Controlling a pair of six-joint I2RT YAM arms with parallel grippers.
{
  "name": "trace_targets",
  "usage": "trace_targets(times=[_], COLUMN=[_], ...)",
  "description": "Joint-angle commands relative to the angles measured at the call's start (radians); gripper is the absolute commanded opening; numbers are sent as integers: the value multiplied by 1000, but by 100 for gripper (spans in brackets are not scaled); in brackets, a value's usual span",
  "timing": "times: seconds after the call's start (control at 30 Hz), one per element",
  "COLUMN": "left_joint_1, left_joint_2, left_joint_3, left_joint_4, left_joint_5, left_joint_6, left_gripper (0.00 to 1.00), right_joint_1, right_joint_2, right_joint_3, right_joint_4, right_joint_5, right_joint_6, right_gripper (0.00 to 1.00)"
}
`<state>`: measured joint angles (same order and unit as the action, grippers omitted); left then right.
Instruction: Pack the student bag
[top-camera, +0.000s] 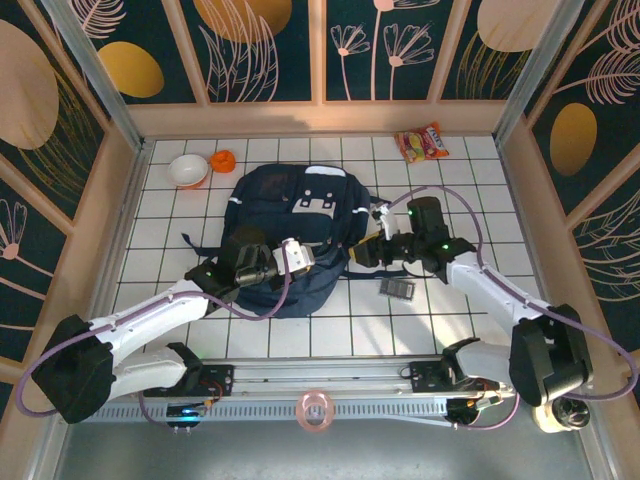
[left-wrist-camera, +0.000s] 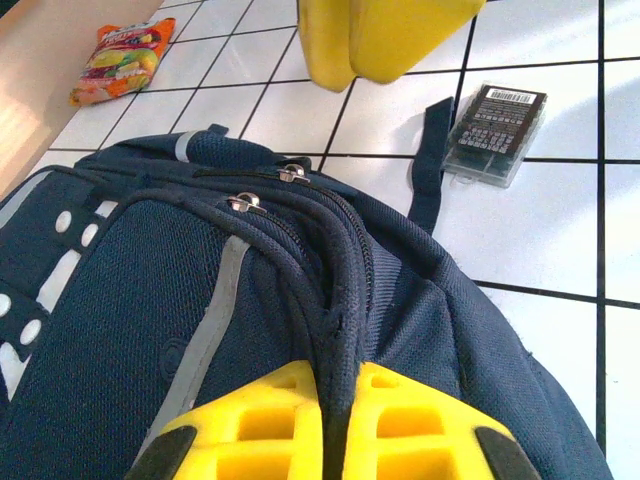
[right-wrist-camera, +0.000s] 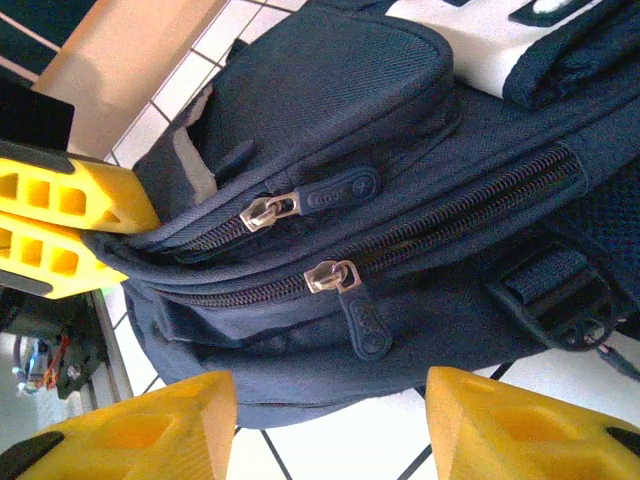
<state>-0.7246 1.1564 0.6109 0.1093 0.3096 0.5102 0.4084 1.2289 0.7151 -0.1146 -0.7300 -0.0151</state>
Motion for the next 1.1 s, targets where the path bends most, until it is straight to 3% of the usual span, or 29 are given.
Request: trace_targets(times=[0.0,0.2,0.43,0.73,1.07], left_joint_1=[2,2,5,6,6], left_joint_2=[-21,-23,-24,-26,-34], left_joint_3=[5,18,32,38,35], left_joint_4=[78,69,64,30,-15], left_joint_5=[82,75,80,77,97], left_joint_6=[-21,-18,-16,5,37], left_gripper=[0,0,0,0,0], right_joint_1=[20,78,81,33,-45], right_joint_2=[28,60,134,153,186], right_joint_3=[0,-9,18,37,96], right_joint_4=[83,108,108,112,104], right_joint_5=[-21,44,79,122,161], right_joint_6=[-79,-230,-278,-246,-213], right_gripper=[54,54,49,0,0])
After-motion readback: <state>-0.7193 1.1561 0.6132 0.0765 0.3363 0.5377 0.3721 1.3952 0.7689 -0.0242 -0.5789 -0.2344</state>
